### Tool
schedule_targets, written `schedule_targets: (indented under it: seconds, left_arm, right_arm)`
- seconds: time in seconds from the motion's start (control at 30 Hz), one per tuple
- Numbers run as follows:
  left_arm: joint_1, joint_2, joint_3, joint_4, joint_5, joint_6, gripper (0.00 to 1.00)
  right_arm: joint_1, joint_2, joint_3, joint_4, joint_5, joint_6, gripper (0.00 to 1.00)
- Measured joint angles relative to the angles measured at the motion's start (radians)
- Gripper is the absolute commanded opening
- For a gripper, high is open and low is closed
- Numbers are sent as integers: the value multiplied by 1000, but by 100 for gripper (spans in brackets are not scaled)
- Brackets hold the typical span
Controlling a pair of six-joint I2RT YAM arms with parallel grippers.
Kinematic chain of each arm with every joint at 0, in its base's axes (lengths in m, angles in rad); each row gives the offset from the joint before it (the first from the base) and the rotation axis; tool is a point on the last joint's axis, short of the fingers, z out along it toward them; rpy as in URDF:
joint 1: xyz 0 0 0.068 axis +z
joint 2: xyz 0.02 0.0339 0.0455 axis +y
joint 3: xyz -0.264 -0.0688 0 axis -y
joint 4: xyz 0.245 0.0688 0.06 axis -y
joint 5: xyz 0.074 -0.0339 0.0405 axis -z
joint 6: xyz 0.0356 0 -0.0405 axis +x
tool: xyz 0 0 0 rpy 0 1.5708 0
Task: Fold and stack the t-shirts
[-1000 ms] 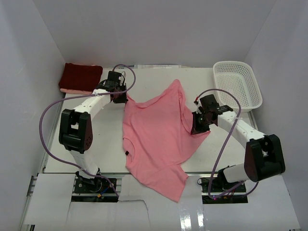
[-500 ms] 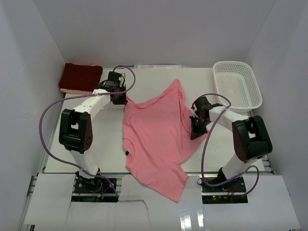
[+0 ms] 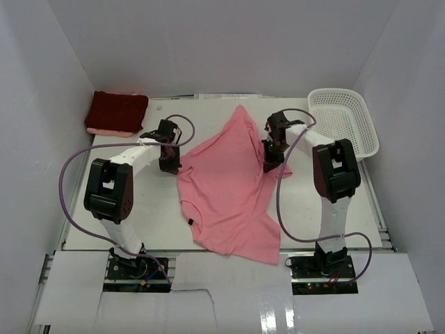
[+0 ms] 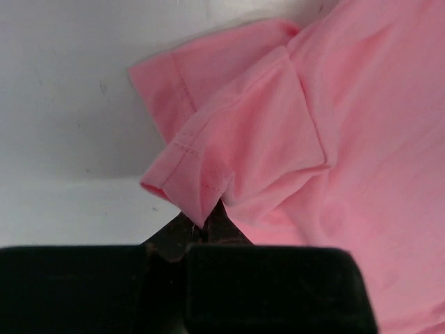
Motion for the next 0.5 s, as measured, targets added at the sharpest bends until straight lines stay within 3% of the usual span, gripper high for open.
schedule_targets:
  seconds: [0.17,0.37,0.5]
  left_arm:
    - [-76,-37,-70,-54,-5,-41,0]
    - [-302,-90,-151,-86,34,-129,0]
    - [-474,-124,-193,-109,89,-220,0]
  right_arm:
    - [-10,232,360,-47,-7,0,8]
    - [-13,521,851,-132,-51,15,8]
    - [-16,576,914,-65,-140,48,8]
